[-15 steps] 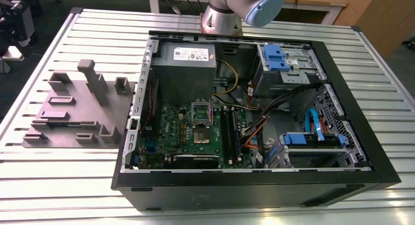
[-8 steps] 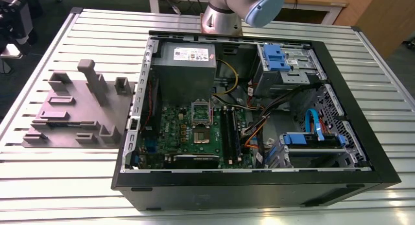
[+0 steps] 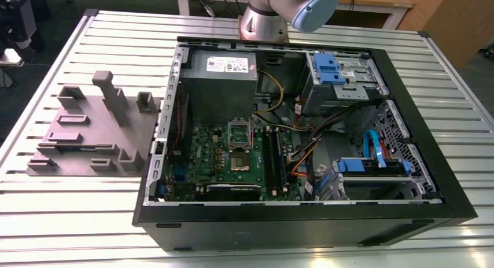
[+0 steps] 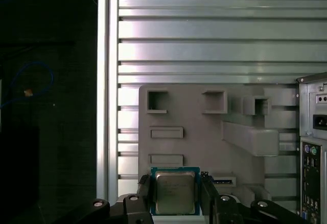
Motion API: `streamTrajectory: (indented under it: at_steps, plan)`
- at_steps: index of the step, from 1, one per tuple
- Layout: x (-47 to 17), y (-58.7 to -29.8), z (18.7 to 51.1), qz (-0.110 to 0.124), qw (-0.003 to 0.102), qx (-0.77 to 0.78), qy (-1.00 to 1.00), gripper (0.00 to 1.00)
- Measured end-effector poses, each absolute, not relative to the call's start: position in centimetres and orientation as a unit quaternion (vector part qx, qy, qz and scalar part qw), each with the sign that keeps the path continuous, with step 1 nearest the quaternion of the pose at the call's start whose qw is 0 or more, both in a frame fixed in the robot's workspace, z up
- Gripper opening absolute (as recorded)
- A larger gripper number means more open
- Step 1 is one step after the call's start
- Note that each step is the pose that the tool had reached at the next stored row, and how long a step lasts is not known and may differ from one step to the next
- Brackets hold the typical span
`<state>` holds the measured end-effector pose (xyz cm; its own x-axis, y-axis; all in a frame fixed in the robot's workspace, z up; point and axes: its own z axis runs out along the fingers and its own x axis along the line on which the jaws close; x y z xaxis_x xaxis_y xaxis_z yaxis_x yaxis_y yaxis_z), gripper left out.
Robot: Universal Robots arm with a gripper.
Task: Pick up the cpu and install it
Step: 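Pick up the cpu and move it towards the insertion slot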
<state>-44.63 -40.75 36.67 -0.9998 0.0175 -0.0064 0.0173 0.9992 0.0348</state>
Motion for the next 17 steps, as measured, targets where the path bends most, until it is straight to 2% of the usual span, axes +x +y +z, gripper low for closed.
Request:
streamTrajectory:
  at_steps: [17]
  plan:
    - [-42.7,-40.7,36.7,0.017,0.003,0.009,1.0,0.47]
